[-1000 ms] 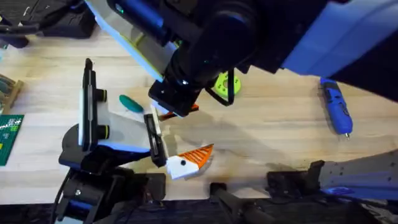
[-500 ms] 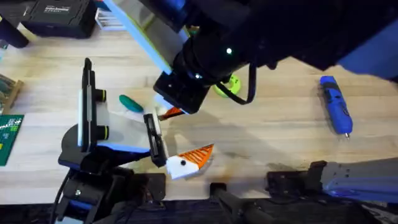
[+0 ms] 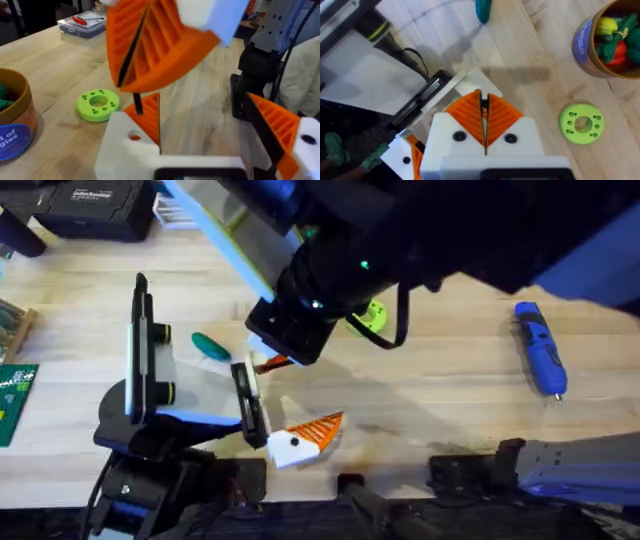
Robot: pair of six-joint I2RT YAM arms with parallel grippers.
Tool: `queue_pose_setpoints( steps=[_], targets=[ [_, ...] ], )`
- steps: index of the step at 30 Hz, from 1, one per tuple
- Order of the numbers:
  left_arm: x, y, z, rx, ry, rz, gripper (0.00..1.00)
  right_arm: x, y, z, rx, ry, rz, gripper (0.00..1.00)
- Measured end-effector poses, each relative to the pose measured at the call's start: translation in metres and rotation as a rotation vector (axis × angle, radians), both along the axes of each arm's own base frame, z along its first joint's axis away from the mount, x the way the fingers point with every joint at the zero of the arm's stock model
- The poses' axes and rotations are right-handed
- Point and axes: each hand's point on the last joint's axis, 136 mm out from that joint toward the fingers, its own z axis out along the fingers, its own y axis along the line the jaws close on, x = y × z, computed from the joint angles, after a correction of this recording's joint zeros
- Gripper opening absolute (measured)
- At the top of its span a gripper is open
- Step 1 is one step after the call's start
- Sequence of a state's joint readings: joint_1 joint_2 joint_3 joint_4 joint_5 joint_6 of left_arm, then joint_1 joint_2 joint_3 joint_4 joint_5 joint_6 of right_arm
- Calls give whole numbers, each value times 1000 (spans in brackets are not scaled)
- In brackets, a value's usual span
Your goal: Pick up the gripper from the table and insert it into the empty holder that is missing its gripper. Then pick up a screw, insert it into the mounting hole, and use the screwdriver to tighten it. Finally, clean up the table by picking up the vegetable and placing it into the bucket.
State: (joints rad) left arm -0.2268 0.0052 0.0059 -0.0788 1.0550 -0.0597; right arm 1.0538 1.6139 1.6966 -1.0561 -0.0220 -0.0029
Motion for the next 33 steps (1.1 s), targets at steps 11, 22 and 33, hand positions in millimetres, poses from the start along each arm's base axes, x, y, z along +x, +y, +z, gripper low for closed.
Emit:
queue_pose_setpoints(
  steps=[11,22,33],
  targets=[
    [0,0,0,0,0,0,987,0,5,-10,-20,15,5,6],
    [0,0,0,0,0,0,985,0,8,-18,-38,24,8,6],
    [0,0,-1,1,8,0,985,1,11,-31,-69,42,9,6]
  ],
)
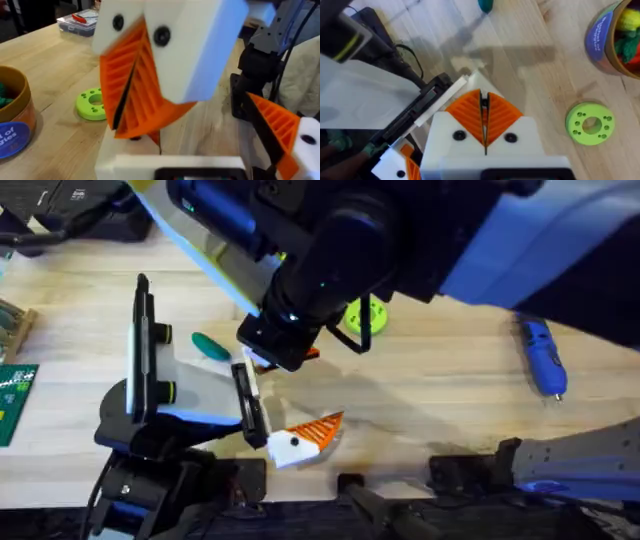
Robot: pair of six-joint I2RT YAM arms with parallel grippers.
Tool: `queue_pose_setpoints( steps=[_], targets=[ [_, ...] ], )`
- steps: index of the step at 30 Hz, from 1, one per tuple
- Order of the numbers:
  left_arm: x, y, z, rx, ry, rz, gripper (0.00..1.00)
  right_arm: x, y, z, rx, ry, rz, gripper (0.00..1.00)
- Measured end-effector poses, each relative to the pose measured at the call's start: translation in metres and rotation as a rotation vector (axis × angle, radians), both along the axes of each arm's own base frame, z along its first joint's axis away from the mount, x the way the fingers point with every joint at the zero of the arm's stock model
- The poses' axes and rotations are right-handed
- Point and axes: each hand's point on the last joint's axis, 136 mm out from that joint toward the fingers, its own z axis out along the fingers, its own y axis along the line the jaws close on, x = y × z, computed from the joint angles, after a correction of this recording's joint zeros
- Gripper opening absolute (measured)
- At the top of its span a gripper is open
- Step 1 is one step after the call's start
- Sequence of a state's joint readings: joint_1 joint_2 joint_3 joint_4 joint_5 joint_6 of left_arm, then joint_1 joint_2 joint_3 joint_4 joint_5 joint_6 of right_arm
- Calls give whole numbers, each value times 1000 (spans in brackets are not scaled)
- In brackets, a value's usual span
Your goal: Pick up the gripper from the table and insert it into the empty holder that is missing its gripper. Then pick up a screw, insert it into the mounting hole, and use the screwdriver to tighten it. Finally, clean up the table by picking up the vegetable and placing it into the bucket.
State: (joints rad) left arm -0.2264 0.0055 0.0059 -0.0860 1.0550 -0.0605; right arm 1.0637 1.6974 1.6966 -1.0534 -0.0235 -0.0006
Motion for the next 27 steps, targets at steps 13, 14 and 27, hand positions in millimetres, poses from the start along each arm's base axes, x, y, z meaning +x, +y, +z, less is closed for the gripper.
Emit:
queue_pose_setpoints(
  steps=[13,14,27],
  targets=[
    [0,0,0,0,0,-1,986,-2,-4,-2,-16,6,3,563],
    [0,0,0,1,3,0,986,-1,-5,-2,-23,2,1,693],
    [0,0,1,-1,-4,0,986,25,-63,48,73,-4,-220,994]
  ],
)
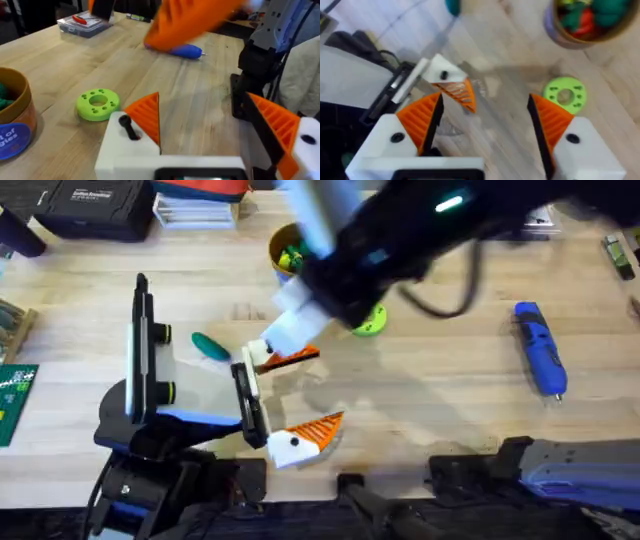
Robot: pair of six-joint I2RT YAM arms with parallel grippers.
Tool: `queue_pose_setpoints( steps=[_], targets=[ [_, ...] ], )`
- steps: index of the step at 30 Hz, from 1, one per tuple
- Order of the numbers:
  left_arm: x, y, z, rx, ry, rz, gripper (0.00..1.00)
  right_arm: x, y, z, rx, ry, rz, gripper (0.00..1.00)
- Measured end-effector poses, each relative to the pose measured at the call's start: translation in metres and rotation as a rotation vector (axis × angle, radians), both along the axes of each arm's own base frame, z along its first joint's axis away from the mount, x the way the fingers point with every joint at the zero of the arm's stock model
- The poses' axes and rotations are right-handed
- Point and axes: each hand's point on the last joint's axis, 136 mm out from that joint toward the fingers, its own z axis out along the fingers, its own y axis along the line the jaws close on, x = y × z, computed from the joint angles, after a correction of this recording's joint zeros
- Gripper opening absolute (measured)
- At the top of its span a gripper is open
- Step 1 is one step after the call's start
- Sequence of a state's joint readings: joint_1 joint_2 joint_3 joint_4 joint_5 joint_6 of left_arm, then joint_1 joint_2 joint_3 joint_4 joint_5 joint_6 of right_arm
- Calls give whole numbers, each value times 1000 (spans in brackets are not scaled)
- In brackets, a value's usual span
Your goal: Pick up the gripper from the table and insert it into the empty holder that is missing its gripper. Then pick up a screw, insert it into the mounting hole, and use the screwdriver to tighten it. Finally, clean up the table by picking up the vegetable and placing it into the bucket.
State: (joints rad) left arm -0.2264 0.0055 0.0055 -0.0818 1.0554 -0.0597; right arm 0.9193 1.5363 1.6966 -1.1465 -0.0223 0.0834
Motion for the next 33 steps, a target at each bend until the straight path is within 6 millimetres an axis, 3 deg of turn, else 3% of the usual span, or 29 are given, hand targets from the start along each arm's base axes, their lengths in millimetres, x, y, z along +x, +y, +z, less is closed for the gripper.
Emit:
queue_pose_setpoints(
  steps=[5,10,14,20,27,29,32,33],
  targets=[
    [0,0,0,0,0,0,986,1,-41,11,-24,21,-78,993],
    [0,0,0,0,0,0,986,1,-51,6,19,54,-80,993],
    [0,0,0,0,0,0,986,-27,-58,-12,100,126,-3,993],
    [0,0,0,0,0,0,986,-76,-65,-15,189,214,133,993],
    [0,0,0,0,1,0,982,-88,-65,-16,206,259,168,993],
    [0,0,0,0,0,1,782,-88,-65,-16,207,261,170,993],
    [0,0,0,0,-5,1,319,-88,-65,-17,207,260,170,993],
    [0,0,1,1,-11,1,12,-88,-65,-17,207,260,169,993]
  ],
)
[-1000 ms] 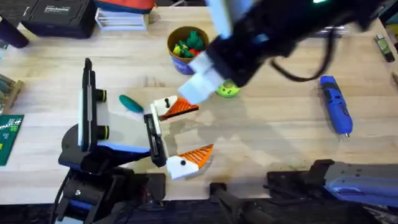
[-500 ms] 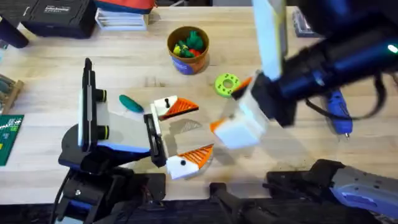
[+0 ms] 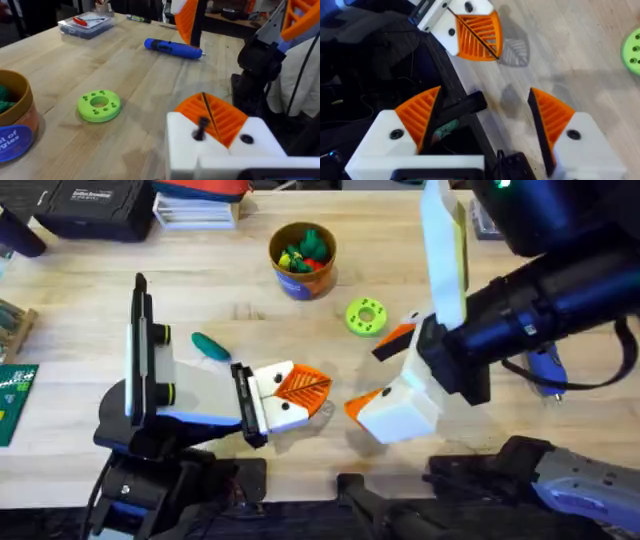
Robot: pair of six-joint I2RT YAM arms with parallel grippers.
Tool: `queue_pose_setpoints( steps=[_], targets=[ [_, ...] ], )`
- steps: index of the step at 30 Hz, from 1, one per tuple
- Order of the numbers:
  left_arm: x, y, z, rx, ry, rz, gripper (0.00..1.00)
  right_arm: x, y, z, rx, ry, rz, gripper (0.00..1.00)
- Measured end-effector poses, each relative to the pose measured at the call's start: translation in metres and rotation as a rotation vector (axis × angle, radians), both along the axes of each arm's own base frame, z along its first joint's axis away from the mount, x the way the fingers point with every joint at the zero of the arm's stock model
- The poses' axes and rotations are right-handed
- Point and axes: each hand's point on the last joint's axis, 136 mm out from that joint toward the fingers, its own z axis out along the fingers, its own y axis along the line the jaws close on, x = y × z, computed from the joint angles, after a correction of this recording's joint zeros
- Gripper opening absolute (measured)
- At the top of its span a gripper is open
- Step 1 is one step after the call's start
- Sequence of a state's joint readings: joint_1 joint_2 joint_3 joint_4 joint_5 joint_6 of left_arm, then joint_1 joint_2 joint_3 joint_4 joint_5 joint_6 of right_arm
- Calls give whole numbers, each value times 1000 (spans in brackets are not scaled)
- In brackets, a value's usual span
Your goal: Pick up the gripper from the table and insert it into the empty holder that is missing its gripper. Then pick up a screw, insert it into the mounting hole, and use the screwdriver to tighten it. Finally, clean up the table by picking up the vegetable and placing it into the bucket.
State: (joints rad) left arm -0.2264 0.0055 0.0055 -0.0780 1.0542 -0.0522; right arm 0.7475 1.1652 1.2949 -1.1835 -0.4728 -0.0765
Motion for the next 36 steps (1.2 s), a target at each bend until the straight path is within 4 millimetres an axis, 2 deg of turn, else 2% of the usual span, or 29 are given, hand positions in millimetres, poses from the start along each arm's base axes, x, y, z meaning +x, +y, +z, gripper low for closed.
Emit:
queue_pose_setpoints(
  steps=[16,19,22,25,28,36],
  targets=[
    [0,0,0,0,1,0,4,19,-8,1,5,-12,-74,993],
    [0,0,0,0,1,0,4,25,-14,-8,-43,-10,-97,994],
    [0,0,0,0,0,0,4,40,-26,-18,-109,-15,-160,994],
    [0,0,0,0,0,0,4,67,-53,-27,-191,-47,-282,993],
    [0,0,0,0,1,0,4,94,-89,-30,-257,-84,-429,993],
    [0,0,0,0,0,0,4,156,-206,-25,-326,-174,-849,992]
  ],
)
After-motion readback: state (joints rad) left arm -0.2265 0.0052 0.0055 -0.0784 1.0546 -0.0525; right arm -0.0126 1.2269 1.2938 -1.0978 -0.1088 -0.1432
